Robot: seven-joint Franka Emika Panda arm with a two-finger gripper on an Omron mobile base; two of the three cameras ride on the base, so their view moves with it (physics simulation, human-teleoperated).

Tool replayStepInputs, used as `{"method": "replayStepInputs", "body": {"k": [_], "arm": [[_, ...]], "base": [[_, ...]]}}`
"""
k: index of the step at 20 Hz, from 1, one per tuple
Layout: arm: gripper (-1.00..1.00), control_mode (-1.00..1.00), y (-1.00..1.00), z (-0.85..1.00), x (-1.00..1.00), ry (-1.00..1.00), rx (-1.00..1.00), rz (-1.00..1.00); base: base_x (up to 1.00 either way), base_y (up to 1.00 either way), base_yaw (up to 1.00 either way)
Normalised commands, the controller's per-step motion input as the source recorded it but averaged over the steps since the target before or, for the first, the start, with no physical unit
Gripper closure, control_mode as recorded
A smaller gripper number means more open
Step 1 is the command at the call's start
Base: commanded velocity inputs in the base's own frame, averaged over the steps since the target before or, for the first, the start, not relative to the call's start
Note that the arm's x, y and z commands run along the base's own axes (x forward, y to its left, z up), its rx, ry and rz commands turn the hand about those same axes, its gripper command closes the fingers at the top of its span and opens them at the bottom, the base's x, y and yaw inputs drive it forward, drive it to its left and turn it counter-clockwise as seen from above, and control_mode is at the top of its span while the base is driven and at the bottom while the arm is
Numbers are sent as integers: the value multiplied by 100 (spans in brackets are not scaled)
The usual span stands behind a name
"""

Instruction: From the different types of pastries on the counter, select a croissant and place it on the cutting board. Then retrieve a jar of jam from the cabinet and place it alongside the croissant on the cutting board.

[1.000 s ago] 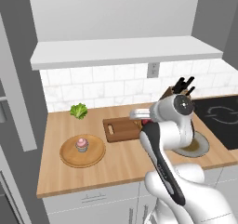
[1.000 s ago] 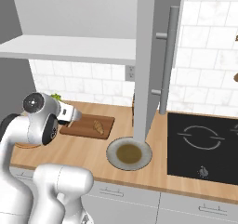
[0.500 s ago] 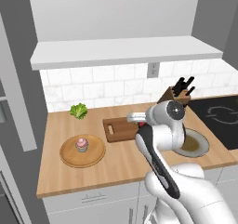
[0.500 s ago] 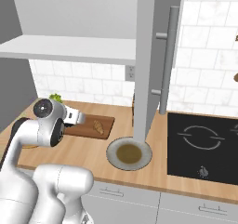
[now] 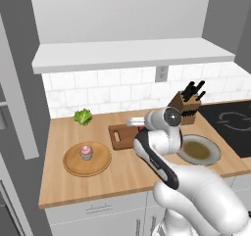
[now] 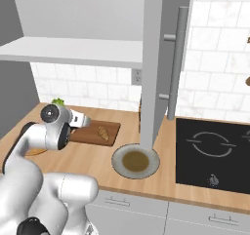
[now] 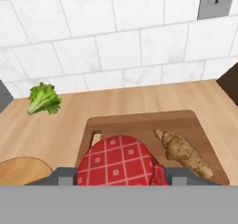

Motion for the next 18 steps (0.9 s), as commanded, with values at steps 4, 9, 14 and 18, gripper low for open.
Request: {"method": "replayStepInputs", "body": {"k": [4, 9, 14, 18], "arm": [[100, -100, 24, -13, 21, 0, 0, 4], [100, -100, 2, -40, 21, 1, 0, 1], [100, -100, 0, -17, 29, 0, 0, 0], [100, -100, 0, -4, 14, 0, 0, 0]], "base": [[0, 0, 0], [0, 0, 0], [0, 0, 0], [0, 0, 0]]}}
